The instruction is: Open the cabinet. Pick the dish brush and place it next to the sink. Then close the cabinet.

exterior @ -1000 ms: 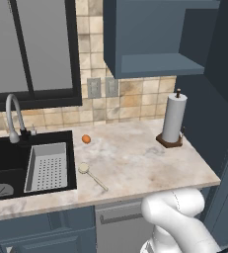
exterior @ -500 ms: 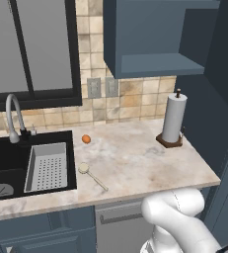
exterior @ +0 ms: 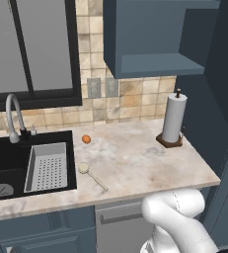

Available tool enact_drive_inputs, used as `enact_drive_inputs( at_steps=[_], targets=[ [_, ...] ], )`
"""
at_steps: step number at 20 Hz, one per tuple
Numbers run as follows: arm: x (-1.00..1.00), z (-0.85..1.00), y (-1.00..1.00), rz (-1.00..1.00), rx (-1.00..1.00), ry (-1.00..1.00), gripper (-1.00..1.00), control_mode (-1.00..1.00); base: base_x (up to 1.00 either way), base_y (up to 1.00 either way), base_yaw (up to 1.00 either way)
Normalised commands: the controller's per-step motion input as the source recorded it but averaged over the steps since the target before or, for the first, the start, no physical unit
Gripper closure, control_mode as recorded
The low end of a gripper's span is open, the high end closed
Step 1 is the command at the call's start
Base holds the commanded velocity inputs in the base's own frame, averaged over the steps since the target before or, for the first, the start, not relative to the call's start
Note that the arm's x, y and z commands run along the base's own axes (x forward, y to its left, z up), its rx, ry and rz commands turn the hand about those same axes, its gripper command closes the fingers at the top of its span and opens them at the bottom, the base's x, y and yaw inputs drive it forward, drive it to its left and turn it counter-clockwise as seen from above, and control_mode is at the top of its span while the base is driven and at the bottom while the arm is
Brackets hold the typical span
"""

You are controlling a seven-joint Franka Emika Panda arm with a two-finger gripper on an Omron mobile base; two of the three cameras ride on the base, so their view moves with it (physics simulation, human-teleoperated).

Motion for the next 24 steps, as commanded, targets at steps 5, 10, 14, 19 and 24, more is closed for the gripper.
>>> enact_drive_inputs(
  at_steps=[5, 10, 14, 19, 24],
  targets=[
    [0.37, 0.04, 0.68, 0.0, -0.02, 0.0, -1.0, -1.0, 0.0, 0.0, 0.0],
    [0.34, 0.09, 0.7, -0.01, 0.0, 0.0, -1.0, -1.0, 0.0, 0.0, 0.0],
    [0.3, 0.0, 0.48, 0.0, 0.0, 0.0, -1.0, -1.0, 0.0, 0.0, 0.0],
    [0.44, 0.0, 0.41, 0.0, 0.0, 0.0, -1.0, -1.0, 0.0, 0.0, 0.0],
    [0.52, 0.0, 0.3, -0.01, 0.0, 0.0, -1.0, -1.0, 0.0, 0.0, 0.0]
  ],
)
